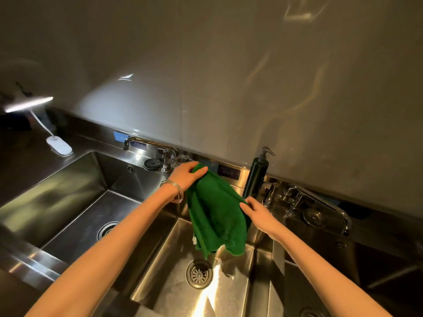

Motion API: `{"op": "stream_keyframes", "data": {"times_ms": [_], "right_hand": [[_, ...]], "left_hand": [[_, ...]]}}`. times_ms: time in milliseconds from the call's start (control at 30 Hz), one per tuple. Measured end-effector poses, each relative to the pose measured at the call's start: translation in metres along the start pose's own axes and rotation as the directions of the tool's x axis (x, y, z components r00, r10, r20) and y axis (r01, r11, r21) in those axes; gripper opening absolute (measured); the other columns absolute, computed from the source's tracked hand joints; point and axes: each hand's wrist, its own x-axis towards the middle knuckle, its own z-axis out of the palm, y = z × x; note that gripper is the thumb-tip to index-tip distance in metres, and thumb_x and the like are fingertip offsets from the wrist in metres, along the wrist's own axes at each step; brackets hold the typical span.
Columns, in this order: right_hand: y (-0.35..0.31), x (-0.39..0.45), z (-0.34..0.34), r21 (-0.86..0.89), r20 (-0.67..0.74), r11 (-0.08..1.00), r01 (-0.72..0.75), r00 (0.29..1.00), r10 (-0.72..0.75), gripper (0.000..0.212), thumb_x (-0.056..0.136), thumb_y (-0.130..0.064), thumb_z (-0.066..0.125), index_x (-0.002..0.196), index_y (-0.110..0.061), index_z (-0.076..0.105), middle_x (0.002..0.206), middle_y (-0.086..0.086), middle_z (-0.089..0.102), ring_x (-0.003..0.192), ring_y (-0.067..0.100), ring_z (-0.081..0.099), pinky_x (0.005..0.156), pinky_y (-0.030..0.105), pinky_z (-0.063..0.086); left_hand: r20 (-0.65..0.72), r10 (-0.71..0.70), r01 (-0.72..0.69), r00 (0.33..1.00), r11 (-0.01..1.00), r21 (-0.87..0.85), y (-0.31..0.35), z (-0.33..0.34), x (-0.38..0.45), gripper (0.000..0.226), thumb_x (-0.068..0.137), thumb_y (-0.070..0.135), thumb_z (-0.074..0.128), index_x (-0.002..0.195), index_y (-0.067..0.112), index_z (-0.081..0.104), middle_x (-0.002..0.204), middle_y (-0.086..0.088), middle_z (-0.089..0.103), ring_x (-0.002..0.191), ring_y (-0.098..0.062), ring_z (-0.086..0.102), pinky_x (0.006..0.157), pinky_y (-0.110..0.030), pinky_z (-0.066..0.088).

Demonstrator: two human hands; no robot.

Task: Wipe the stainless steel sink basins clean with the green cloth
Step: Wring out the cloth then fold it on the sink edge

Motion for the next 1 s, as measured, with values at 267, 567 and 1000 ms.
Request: {"op": "stream_keyframes", "data": {"times_ms": [267,567,1000], "right_hand": [[-0.015,-0.001,-0.044,-0.096,0.27,0.976,0.194,0.949,-0.162,0.035,0.089,-0.033,0.06,0.114,-0.009,0.061,0.109,0.001,0.063,0.1,0.015,0.06,0.089,0.03,0.046],[0.01,0.01,-0.056,-0.28,0.276,0.943,0.181,0.956,-0.102,0.017,0.091,-0.022,0.059,0.105,-0.017,0.052,0.106,0.009,0.064,0.093,0.023,0.063,0.079,0.032,0.051],[-0.024,0.017,-0.097,-0.013,-0.136,0.992,0.128,0.982,-0.128,0.004,0.082,-0.025,0.07,0.078,-0.022,0.068,0.078,0.002,0.066,0.071,0.012,0.058,0.064,0.022,0.044]], "left_hand": [[0.02,-0.061,0.064,0.998,0.973,-0.22,-0.004,-0.021,0.006,0.04,0.092,0.03,0.053,0.122,0.002,0.055,0.117,-0.012,0.06,0.101,-0.022,0.057,0.09,-0.031,0.047],[0.018,-0.088,0.085,0.996,0.852,-0.516,-0.005,-0.046,0.002,0.011,0.088,0.023,0.057,0.094,0.016,0.063,0.096,-0.006,0.065,0.092,-0.022,0.061,0.086,-0.031,0.051],[-0.02,-0.257,0.161,0.966,0.664,-0.73,-0.062,-0.068,-0.015,0.004,0.088,0.006,0.054,0.089,0.005,0.058,0.093,-0.013,0.063,0.086,-0.023,0.062,0.074,-0.024,0.057]]}}
